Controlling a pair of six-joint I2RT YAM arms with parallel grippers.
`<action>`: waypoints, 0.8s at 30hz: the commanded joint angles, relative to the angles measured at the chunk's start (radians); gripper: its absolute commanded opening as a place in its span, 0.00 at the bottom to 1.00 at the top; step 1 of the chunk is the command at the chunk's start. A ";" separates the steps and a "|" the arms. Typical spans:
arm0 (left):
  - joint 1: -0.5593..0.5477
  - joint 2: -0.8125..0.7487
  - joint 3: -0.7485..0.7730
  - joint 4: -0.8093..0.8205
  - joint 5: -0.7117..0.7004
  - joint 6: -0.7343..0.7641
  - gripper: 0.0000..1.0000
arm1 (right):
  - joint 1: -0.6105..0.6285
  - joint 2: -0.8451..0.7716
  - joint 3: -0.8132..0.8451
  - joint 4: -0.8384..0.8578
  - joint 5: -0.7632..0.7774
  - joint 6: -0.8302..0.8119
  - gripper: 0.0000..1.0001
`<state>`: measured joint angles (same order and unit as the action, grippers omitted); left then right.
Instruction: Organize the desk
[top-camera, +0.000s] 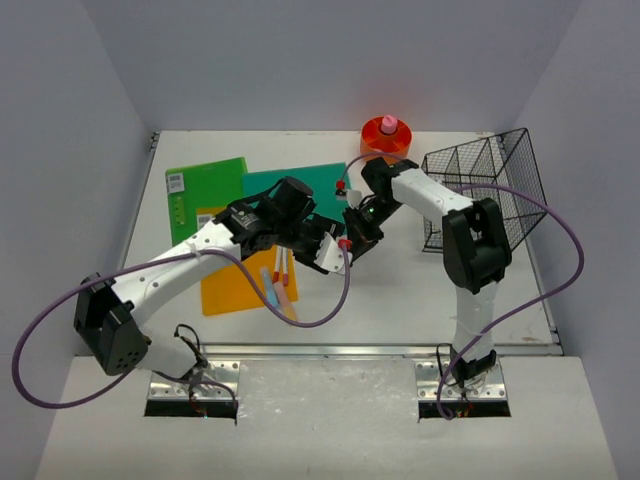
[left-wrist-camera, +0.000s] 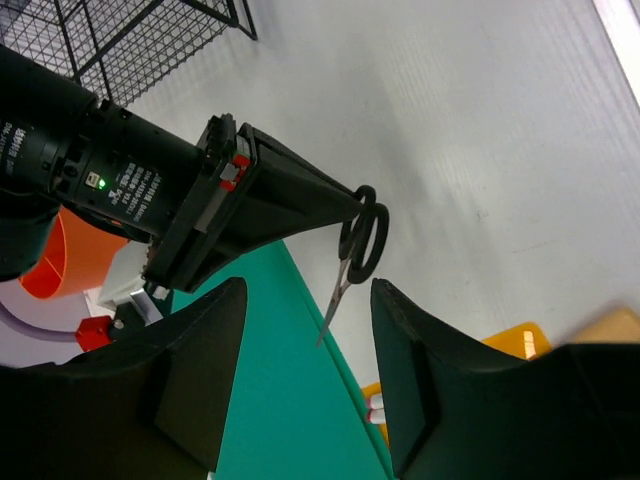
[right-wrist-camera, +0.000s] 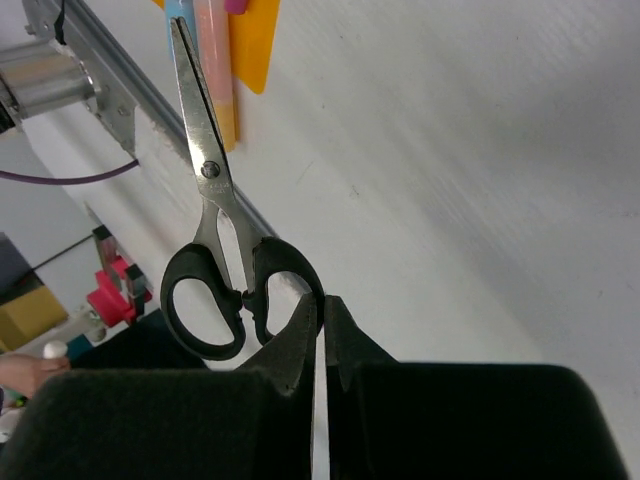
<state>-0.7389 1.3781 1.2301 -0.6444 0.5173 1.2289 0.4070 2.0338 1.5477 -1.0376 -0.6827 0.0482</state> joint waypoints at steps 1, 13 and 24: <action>-0.019 0.086 0.121 -0.099 0.012 0.166 0.49 | -0.017 -0.050 -0.019 -0.022 -0.064 0.073 0.00; -0.045 0.307 0.376 -0.432 0.038 0.283 0.46 | -0.073 -0.029 -0.023 -0.013 -0.147 0.152 0.00; -0.064 0.398 0.458 -0.431 0.024 0.276 0.43 | -0.074 -0.050 -0.017 -0.002 -0.197 0.168 0.00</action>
<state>-0.7839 1.7630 1.6416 -1.0808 0.5114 1.4845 0.3321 2.0335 1.5093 -1.0477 -0.8309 0.1989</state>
